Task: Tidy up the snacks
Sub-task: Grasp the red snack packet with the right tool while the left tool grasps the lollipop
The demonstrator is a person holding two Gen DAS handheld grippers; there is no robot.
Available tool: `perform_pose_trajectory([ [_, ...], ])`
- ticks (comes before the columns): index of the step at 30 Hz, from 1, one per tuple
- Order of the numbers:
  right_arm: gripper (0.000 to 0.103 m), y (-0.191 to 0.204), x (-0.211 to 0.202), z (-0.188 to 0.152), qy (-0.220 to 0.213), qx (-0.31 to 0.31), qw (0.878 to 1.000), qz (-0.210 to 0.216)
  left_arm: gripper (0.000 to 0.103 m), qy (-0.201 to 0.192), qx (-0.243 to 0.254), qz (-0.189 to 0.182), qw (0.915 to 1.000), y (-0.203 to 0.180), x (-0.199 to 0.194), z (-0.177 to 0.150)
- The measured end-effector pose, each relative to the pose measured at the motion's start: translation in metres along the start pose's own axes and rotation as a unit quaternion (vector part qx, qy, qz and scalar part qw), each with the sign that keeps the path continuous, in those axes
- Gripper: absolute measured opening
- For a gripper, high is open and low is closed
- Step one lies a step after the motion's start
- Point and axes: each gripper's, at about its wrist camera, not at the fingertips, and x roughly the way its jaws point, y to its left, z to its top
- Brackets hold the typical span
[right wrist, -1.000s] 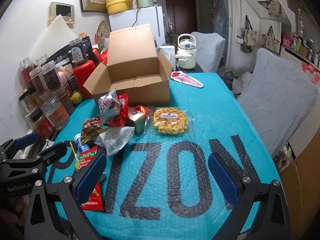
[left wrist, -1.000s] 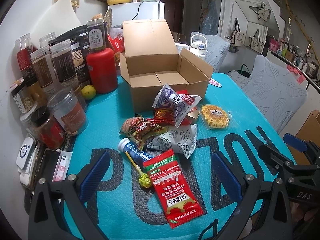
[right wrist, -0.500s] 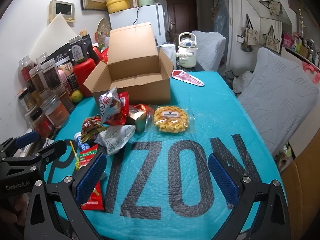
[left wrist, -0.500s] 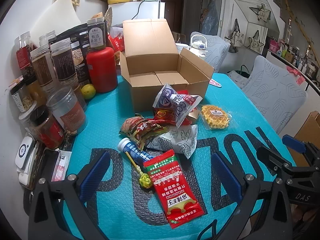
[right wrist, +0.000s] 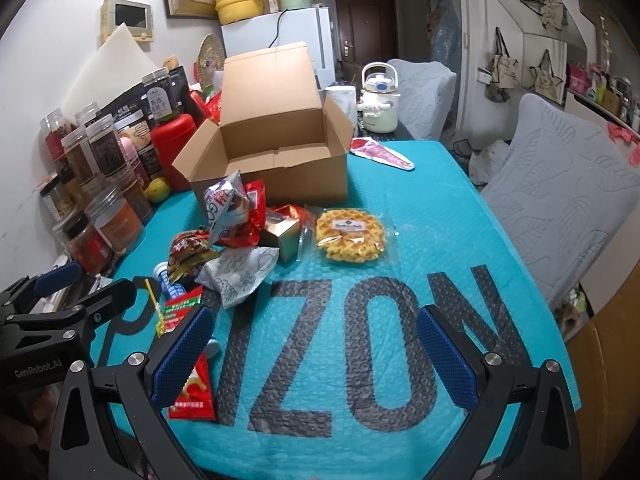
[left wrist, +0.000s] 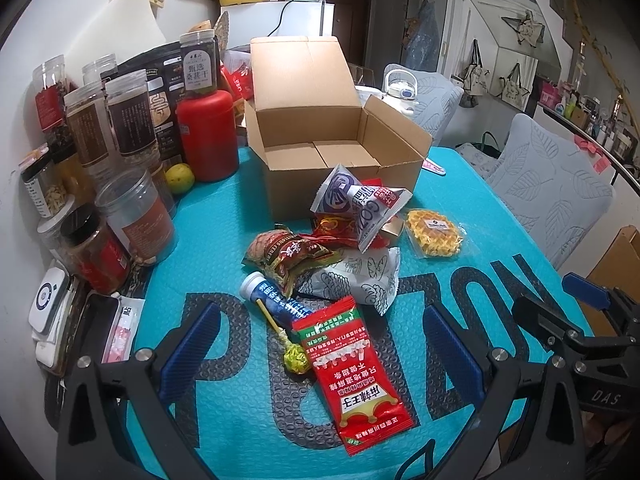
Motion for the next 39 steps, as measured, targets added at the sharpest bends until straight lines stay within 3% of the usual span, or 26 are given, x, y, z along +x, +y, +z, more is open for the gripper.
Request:
perform_pose_trajectory([
  [9,0.103,0.016,0.021,-0.012,0.025,-0.007,0.999,0.035,0.103,0.007,-0.006,0.007,0.9999,0.015,0.002,-0.012],
  [22,0.103,0.070,0.067,-0.029,0.084,-0.059,0.989,0.105,0.103,0.049,-0.061,0.033,0.9964,0.073,0.020,-0.047],
  [29,0.103,0.097,0.095,-0.042,0.115,-0.086,0.983,0.118,0.103,0.068,-0.090,0.052,0.9923,0.104,0.028,-0.063],
  [32,0.097,0.106,0.107,-0.048,0.134,-0.094,0.979,0.117,0.103,0.073,-0.104,0.049,0.9907,0.115,0.031,-0.068],
  [35,0.085,0.113,0.114,-0.053,0.147,-0.109,0.978,0.101,0.103,0.075,-0.114,0.042,0.9897,0.121,0.033,-0.069],
  [38,0.065,0.115,0.115,-0.055,0.144,-0.122,0.979,0.081,0.103,0.075,-0.114,0.033,0.9900,0.120,0.037,-0.067],
  [39,0.052,0.113,0.114,-0.055,0.142,-0.119,0.979,0.082,0.103,0.076,-0.113,0.030,0.9903,0.118,0.039,-0.066],
])
